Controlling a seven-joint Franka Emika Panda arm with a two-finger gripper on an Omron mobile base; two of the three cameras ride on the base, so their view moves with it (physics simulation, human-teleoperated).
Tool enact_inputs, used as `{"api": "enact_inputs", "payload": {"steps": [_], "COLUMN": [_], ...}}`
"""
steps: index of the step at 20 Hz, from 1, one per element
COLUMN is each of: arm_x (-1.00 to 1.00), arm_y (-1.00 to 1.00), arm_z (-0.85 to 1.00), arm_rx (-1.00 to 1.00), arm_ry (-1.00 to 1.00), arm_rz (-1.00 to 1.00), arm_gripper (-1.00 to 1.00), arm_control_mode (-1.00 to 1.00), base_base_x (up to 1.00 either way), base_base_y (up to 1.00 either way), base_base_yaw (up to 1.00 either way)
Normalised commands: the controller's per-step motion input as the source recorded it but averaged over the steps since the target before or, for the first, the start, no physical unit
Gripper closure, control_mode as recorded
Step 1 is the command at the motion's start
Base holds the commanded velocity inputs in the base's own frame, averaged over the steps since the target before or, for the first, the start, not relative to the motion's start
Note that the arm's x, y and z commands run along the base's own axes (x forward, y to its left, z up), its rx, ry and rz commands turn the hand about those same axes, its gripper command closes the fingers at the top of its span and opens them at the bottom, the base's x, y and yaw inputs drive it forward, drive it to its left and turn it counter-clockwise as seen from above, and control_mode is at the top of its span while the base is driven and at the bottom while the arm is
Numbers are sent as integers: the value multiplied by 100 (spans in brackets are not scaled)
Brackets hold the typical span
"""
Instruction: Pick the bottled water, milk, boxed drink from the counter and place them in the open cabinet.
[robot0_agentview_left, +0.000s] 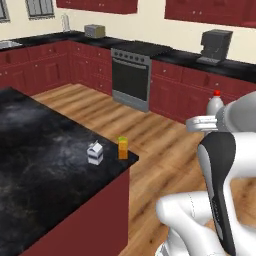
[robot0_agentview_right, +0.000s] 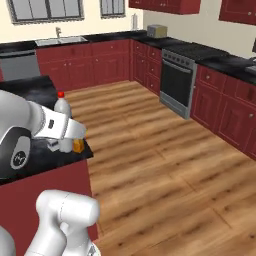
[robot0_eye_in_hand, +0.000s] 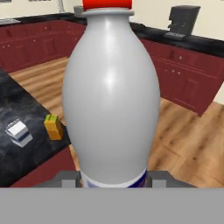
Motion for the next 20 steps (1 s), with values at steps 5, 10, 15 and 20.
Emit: {"api": "enact_inputs", "payload": {"steps": [5,10,15,20], "arm_x": [0,0,0,0], "arm_y": [0,0,0,0], "arm_z": [0,0,0,0], "arm_rx": [0,0,0,0], "arm_ry": [0,0,0,0], "arm_rz": [0,0,0,0], "arm_gripper": [100,100,100,100], "arm_control_mode": [100,100,100,100], "base_base_x": [-2,0,20,62], "base_base_y": [-10,-10,-9,-19], "base_base_yaw": [-39,-39,-36,-20]}}
